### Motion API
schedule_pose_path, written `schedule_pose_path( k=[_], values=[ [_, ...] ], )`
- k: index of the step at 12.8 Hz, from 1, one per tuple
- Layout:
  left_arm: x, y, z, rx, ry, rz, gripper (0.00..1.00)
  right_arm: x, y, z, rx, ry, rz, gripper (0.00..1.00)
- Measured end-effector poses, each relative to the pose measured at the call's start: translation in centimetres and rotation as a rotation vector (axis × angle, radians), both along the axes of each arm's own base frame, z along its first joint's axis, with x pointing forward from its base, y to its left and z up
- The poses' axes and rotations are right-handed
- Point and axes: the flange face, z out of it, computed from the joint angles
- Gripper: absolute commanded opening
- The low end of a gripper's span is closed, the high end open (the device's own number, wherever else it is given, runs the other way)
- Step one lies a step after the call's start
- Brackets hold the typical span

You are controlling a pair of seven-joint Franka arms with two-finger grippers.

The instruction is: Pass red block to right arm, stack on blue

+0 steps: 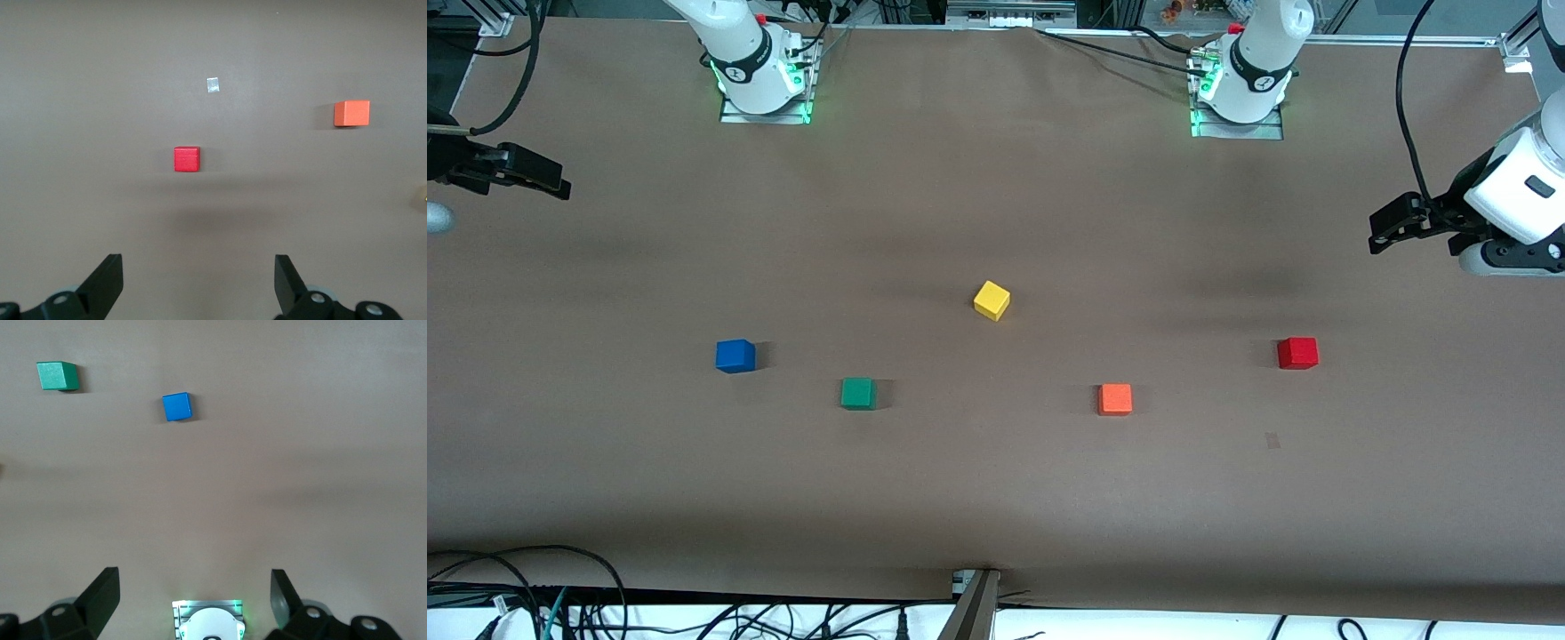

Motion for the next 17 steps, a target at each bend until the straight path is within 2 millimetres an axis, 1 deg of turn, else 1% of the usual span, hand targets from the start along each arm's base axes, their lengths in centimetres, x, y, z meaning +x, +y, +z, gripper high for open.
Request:
schedule_pose_path(
  k=[9, 10, 12, 13, 14, 15, 17],
  values=[
    [0.1, 0.3, -0.1, 0.0, -0.008, 0.006, 1.0, 0.0, 0.0, 0.0, 0.0, 0.0, 0.0, 1.0],
    [0.1, 0.6, -0.4, 0.0, 0.002, 0.01, 1.0, 0.0, 0.0, 0.0, 0.0, 0.0, 0.0, 1.0],
    [0.3, 0.0, -3.2, 0.003, 0.082, 0.001, 1.0, 0.0, 0.0, 0.0, -0.001, 0.0, 0.0, 1.0],
    [0.5, -0.2, -4.1, 0.004, 0.102, -0.002, 1.0, 0.0, 0.0, 0.0, -0.001, 0.0, 0.0, 1.0],
    [0.8, 0.1, -4.4, 0.004, 0.103, 0.004, 1.0, 0.0, 0.0, 0.0, -0.001, 0.001, 0.0, 1.0],
    [0.9, 0.9, -4.1, -0.006, 0.093, 0.02, 1.0, 0.0, 0.0, 0.0, -0.001, 0.001, -0.001, 1.0],
    [1.1, 3.4, -2.8, -0.075, 0.066, 0.031, 1.0, 0.0, 0.0, 0.0, -0.001, 0.001, -0.001, 1.0]
  ],
)
